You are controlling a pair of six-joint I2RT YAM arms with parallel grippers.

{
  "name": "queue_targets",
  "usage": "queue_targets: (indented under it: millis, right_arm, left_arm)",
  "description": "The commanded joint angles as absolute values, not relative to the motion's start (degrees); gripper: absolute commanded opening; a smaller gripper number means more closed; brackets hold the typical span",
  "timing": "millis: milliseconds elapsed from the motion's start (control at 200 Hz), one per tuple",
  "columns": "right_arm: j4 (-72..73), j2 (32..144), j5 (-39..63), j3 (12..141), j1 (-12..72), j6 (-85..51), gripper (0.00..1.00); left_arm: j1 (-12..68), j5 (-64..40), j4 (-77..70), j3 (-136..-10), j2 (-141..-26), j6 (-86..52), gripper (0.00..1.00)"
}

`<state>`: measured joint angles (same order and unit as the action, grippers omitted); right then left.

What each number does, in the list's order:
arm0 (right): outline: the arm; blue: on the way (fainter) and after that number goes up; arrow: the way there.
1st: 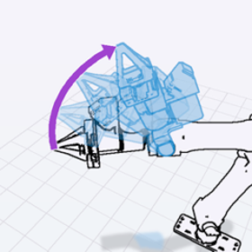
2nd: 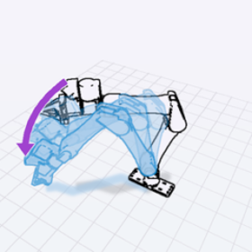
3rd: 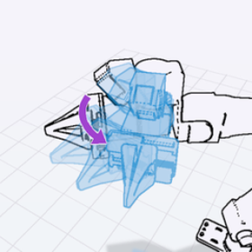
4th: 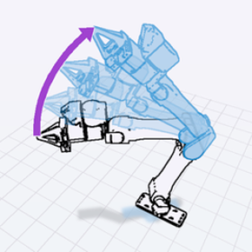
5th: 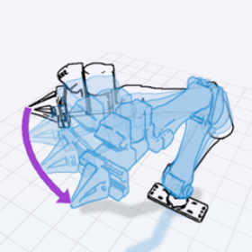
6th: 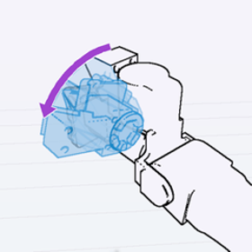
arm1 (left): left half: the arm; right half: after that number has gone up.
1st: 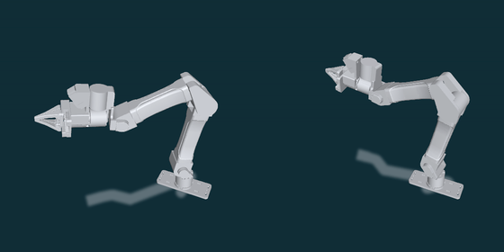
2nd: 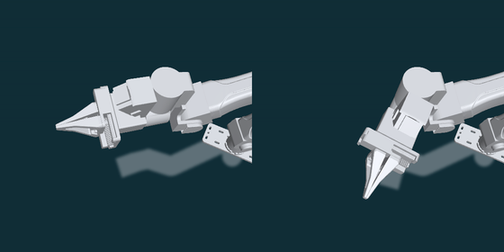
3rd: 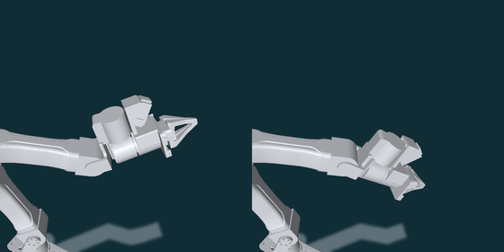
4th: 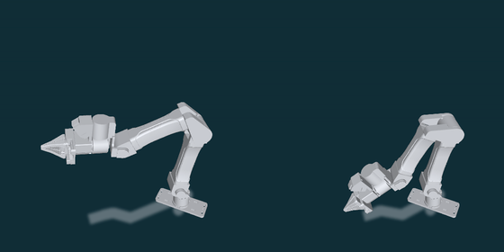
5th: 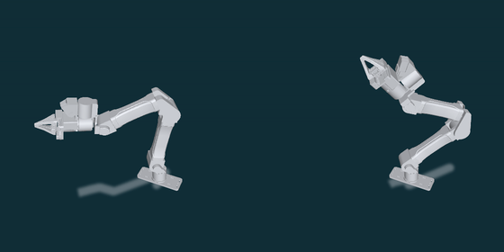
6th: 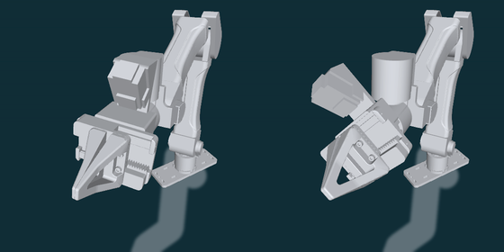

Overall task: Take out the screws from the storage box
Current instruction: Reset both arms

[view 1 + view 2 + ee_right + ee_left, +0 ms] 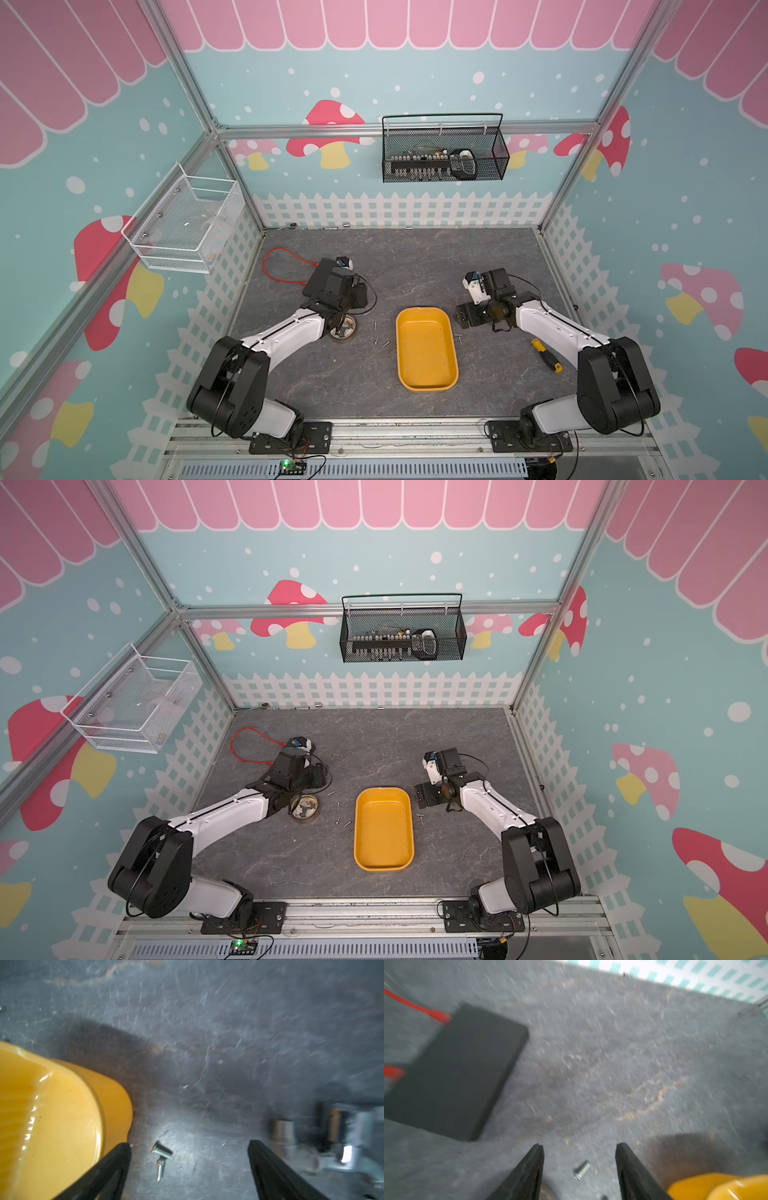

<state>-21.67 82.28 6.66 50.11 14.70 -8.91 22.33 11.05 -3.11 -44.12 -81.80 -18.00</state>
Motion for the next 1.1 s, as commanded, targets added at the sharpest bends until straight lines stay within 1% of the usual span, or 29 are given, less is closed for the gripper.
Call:
queue_targets:
  millis: [0,50,110,175,235,280,395,515,610,666,736,776,851,911,921,926,931,936,941,946,956,1001,1041,1091]
  right_arm:
    - [-14.7,78.9,1.4,51.0,12.9,-6.4,0.99]
    - [-9.1,76.1,-0.2,48.8,12.5,-4.6,0.99]
    - [-1.6,71.7,-0.7,44.5,12.4,-0.3,0.99]
    - [3.9,67.2,-4.0,40.2,11.7,2.9,1.0]
    - [8.0,64.3,-4.1,37.2,10.7,6.5,0.99]
    - [11.3,62.7,-4.0,34.8,9.9,7.9,1.0]
    - [22.4,60.5,-3.2,27.4,6.3,5.6,1.0]
    - [42.1,59.9,-4.1,16.7,3.3,0.0,1.0]
    - [56.6,62.4,-2.4,11.4,2.9,2.2,1.0]
    - [60.7,65.9,-2.8,10.8,2.6,2.9,1.0]
    - [63.5,70.9,-3.6,11.0,2.4,3.2,1.0]
    - [65.7,72.5,-5.2,10.2,2.4,1.9,1.0]
    - [75.7,76.5,-5.6,7.0,2.2,1.2,1.0]
    - [79.6,79.9,-4.5,6.3,2.2,1.7,1.0]
    - [80.0,80.6,-4.5,6.2,2.2,1.8,1.0]
    - [80.5,80.9,-4.5,6.1,2.2,1.8,1.0]
    - [80.7,81.3,-4.5,6.0,2.2,1.8,1.0]
    - [81.3,81.6,-4.5,6.0,2.2,1.8,1.0]
    - [81.8,81.8,-4.5,5.9,2.2,1.8,1.0]
    - [82.4,82.3,-4.6,5.8,2.2,1.8,1.0]
    - [83.6,83.1,-4.6,5.7,2.2,1.8,1.0]
    - [87.8,86.7,-5.0,5.1,2.2,1.8,1.0]
    - [91.5,88.9,-5.7,5.1,2.3,2.3,1.0]
    - [85.0,86.5,-5.4,6.5,2.3,1.7,1.0]
  left_arm:
    - [21.6,23.5,-19.0,-38.2,-79.6,-4.3,0.57]
    - [21.2,23.8,-22.5,-35.9,-78.8,-0.8,0.57]
    - [20.0,21.8,-27.2,-32.7,-77.8,1.3,0.58]
    - [17.0,17.1,-32.3,-29.0,-76.9,-0.3,0.58]
    - [14.1,12.1,-35.5,-26.8,-76.8,-2.1,0.58]
    - [13.3,11.4,-38.4,-25.2,-76.7,-0.8,0.58]
    - [12.2,12.1,-48.9,-20.4,-77.9,0.5,0.58]
    - [11.2,10.0,-55.6,-18.2,-80.6,0.7,0.57]
    - [11.2,8.4,-58.7,-17.6,-81.2,2.2,0.57]
    - [11.2,6.4,-57.9,-18.7,-82.3,3.3,0.57]
    - [11.2,7.4,-62.2,-18.3,-84.8,4.4,0.58]
    - [11.0,7.7,-60.4,-18.9,-84.7,3.7,0.58]
    - [10.1,6.9,-61.1,-18.8,-84.9,3.2,0.59]
    - [8.6,4.7,-60.8,-18.5,-84.3,1.9,0.6]
    - [8.3,4.2,-61.2,-18.4,-84.3,1.5,0.6]
    - [8.1,3.9,-61.4,-18.3,-84.3,1.4,0.63]
    - [7.9,3.7,-61.7,-18.1,-84.2,1.3,0.71]
    - [7.8,3.4,-61.9,-17.9,-84.2,1.1,0.76]
    - [7.6,3.2,-62.1,-17.8,-84.2,1.0,0.87]
    - [7.4,3.0,-62.5,-17.6,-84.2,0.8,0.93]
    - [7.0,2.6,-62.9,-17.3,-84.1,0.4,0.98]
    - [5.3,0.7,-66.4,-15.1,-84.1,-0.9,0.99]
    - [4.4,-0.6,-72.7,-12.7,-85.7,-1.6,0.99]
    - [4.2,-1.2,-78.5,-11.0,-88.2,-1.2,0.99]
